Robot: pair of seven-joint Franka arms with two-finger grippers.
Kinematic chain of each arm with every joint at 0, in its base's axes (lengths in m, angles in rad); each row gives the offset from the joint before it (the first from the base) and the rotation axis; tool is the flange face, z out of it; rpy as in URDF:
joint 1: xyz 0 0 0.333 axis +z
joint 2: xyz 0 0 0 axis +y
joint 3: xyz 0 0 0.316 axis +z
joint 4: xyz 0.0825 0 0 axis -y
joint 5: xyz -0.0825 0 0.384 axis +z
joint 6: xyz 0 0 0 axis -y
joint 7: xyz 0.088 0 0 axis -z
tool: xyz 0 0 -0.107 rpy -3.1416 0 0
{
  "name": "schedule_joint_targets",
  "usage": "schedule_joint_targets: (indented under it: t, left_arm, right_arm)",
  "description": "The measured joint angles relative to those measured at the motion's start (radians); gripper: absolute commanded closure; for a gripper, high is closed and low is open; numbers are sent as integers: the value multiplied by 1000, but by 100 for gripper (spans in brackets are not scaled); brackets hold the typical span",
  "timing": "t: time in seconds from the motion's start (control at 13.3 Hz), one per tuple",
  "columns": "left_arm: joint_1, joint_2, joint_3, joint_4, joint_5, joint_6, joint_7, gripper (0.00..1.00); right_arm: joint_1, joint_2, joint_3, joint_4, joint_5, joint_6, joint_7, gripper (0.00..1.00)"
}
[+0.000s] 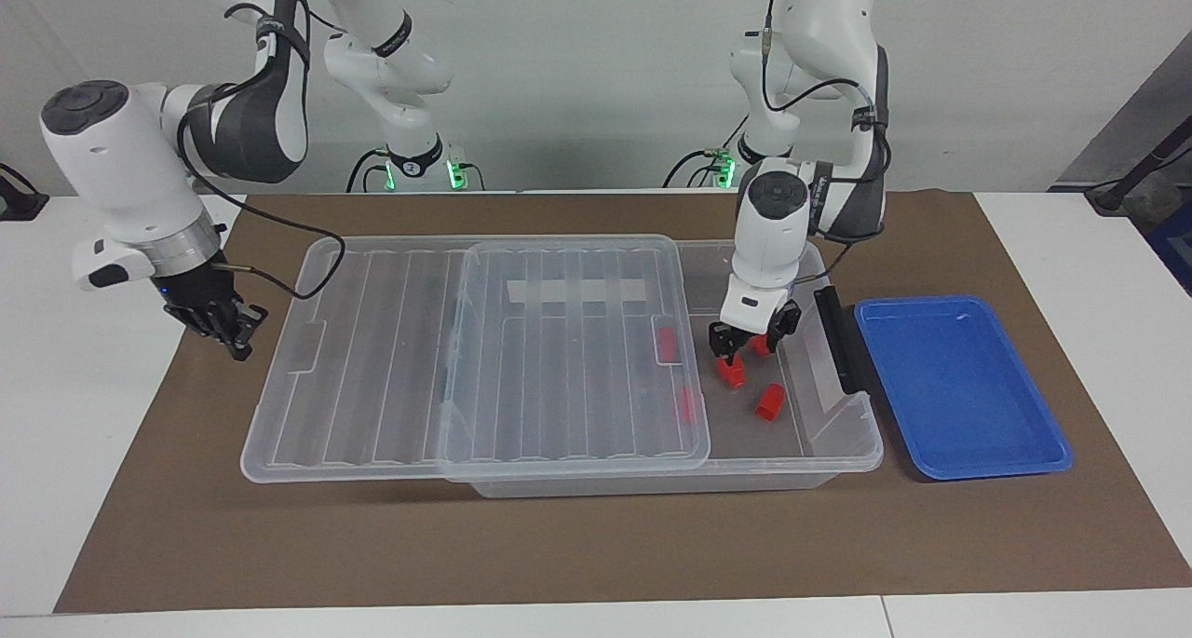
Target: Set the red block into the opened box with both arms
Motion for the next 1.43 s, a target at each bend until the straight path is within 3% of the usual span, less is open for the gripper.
schedule_joint_targets:
  t: [0.3,0.6,0.68,0.75,0.83,1.43]
  left_arm:
    - [14,-53,3,152,-34,-249,70,21]
    - [212,-69,14,303,-91,-433,487,21]
    - [274,-69,17,326,-101,-455,587,21]
    - [329,-70,17,345,-109,-478,674,7]
    - [365,-71,16,358,-115,-491,738,0]
    - [331,-94,-16,357,-119,-447,781,0]
  right_arm:
    - [4,16,3,-6,0,6,-1,100]
    - [19,16,5,-22,0,19,-1,100]
    - [26,16,6,-22,0,19,-1,100]
    - [32,16,6,-23,0,19,-1,100]
    - [39,16,6,-23,0,19,-1,100]
    - [158,16,10,-48,0,19,-2,100]
